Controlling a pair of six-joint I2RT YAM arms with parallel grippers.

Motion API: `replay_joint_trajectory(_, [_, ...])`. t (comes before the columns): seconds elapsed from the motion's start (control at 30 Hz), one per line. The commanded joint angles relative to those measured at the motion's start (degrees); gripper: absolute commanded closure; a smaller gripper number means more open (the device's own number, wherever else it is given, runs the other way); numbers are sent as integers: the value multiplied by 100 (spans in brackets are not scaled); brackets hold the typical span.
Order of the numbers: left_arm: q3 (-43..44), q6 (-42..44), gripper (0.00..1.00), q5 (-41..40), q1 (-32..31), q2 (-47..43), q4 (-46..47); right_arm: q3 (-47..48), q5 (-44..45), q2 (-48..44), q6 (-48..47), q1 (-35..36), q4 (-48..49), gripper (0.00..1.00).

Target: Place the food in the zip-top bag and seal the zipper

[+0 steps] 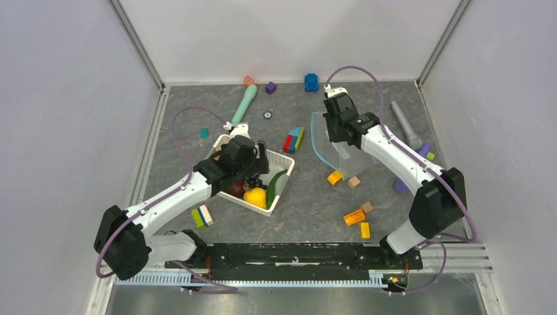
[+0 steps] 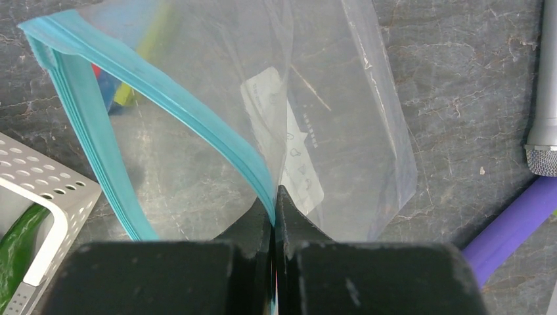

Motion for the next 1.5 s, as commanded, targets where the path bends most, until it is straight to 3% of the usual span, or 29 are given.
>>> replay_joint_trajectory(0.0, [-79,-373,1,-234,279,302,-172,-39,-96,-129,-85,28,227,100])
replay_joint_trajectory(0.47, [-76,-400,35,-219,345,1337,-171,-20,110,-112,-191,28,221,100])
replay_joint_trajectory(0.57, [56,-316,57,-243,343,1535,-184,-15,89,-108,-253,25,247,100])
replay_joint_trajectory(0.7, [198,-302,96,-174,342,1556,-306,-52,-47,-119,-334,21,291,100])
replay_joint_trajectory(0.9, [218,102,98,197,342,527,-85,-22,-190,-202,-369,20,298,100])
replay_joint_trajectory(1.13, [149,786,98,1342,338,-716,1258,-20,-337,-304,-359,22,335,100])
replay_joint_trajectory(1.27, [227,854,98,2476,342,-609,2362,-22,-616,-343,-292,18,362,100])
replay_joint_trajectory(1.47, [604,340,98,3832,342,313,3944,-8,-1088,-439,12,-33,333,100])
